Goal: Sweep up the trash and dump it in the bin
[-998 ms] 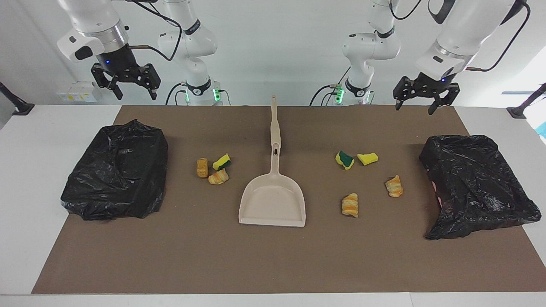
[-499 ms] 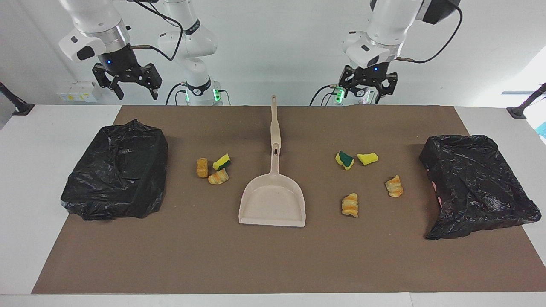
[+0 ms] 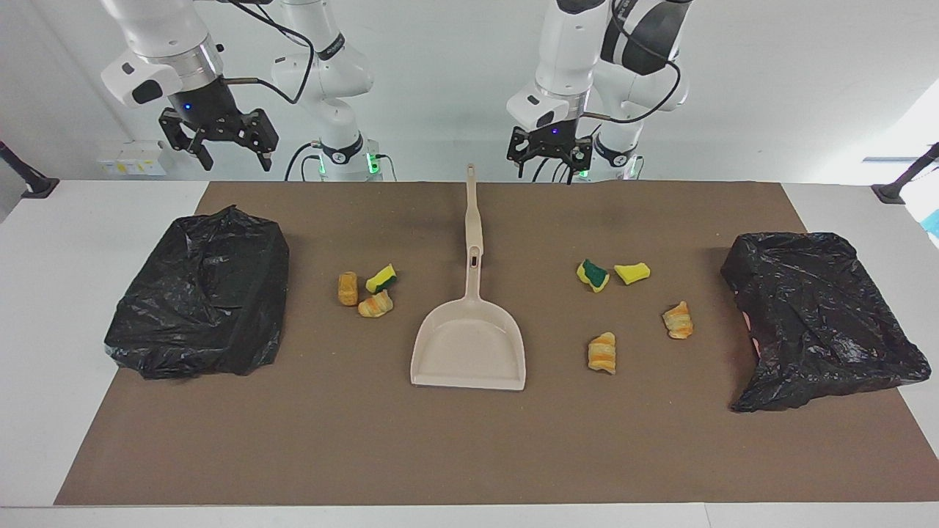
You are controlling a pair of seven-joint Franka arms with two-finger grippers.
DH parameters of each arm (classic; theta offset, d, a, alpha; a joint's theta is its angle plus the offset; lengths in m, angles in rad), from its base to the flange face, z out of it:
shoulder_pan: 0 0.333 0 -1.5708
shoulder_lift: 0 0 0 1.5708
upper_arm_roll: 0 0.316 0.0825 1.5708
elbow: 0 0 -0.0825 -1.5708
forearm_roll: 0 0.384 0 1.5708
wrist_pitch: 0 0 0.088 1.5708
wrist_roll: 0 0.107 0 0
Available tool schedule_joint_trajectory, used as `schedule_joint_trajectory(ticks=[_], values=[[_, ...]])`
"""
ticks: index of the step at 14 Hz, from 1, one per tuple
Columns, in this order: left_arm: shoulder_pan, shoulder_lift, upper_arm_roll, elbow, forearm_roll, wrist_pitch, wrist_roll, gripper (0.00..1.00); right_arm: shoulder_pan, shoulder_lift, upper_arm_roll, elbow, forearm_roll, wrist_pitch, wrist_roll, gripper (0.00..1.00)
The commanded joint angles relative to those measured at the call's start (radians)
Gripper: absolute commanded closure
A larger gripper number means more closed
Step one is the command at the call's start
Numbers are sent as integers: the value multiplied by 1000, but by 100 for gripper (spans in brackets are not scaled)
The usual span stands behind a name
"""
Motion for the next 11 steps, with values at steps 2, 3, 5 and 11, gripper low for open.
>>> schedule_joint_trajectory(ticks=[2,3,5,11], values=[[-110,-21,19,-146,0,157,-120,0,-15,-23,4,-20,15,-16,-31,0],[-145,-11,19,-181,0,196,-152,0,-15,-23,4,-20,15,-16,-31,0],[-217,42,19,-250,0,313,-212,0,-15,-23,4,-20,15,-16,-31,0],[-328,138,16,-319,0,444,-299,0,-15,-23,4,-20,15,-16,-31,0]])
